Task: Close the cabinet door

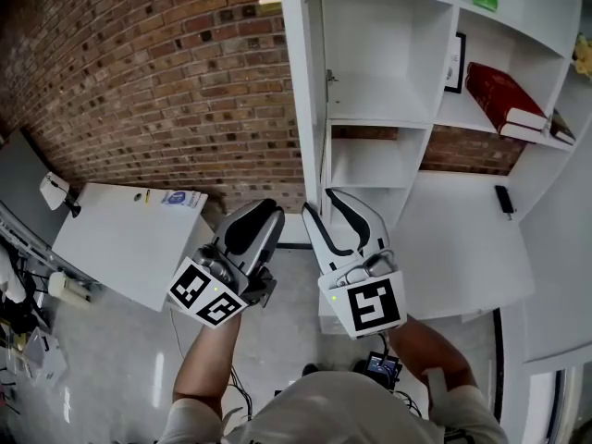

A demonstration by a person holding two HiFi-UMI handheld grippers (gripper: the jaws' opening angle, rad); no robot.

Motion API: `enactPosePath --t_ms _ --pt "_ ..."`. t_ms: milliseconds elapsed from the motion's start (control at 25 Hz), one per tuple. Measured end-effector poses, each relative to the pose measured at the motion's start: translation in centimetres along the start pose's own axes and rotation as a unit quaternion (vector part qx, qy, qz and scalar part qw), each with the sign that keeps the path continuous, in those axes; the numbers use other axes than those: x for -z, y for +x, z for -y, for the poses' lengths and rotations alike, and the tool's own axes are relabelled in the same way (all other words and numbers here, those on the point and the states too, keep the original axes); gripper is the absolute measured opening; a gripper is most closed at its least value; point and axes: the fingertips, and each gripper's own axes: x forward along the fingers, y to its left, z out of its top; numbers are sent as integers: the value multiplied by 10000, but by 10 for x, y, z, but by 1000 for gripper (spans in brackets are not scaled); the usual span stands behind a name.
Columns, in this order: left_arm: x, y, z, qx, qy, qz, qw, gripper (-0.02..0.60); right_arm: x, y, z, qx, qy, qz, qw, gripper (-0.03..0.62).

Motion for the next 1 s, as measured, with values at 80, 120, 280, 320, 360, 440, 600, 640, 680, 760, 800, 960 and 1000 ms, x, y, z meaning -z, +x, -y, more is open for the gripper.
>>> enactPosePath --t_ms 80,120,280,320,360,440,600,640,680,760,800,960,1000 --pt "-9 5 -5 71 74 44 9999 60 -1 6 1 129 -50 -18 9999 137" --pt "-12 7 -7 100 105 72 9999 60 -1 8 2 191 -89 -41 9998 137" --pt "-32 16 -16 170 228 209 9994 60 0 17 0 399 -326 -134 9986 138" --pt "-37 19 -18 194 267 236 9992 60 0 18 -1 464 -402 -159 9980 137" --pt "-42 22 -18 226 313 254 9989 60 0 19 -1 533 -461 -178 9974 138" --pt "-52 28 -18 294 404 277 9984 60 -1 18 -2 656 -505 -181 9964 138" --pt "-68 39 -16 398 566 323 9971 60 -2 16 1 867 -481 -171 9949 138" --pt "-72 42 -14 430 610 334 9967 60 -2 16 2 922 -465 -167 9945 138" --pt "-76 44 -13 460 662 349 9961 60 -2 14 2 973 -450 -172 9941 138" --pt "-86 50 -10 512 796 387 9948 60 -1 11 4 1071 -428 -195 9931 137" --pt "-92 55 -8 537 890 407 9938 60 -1 9 6 1121 -407 -185 9927 135" --pt "-117 77 1 668 1310 508 9878 74 -3 1 17 1284 -332 -47 9912 124" --pt "-123 82 3 703 1390 551 9862 80 -3 -1 19 1312 -330 -29 9908 121"
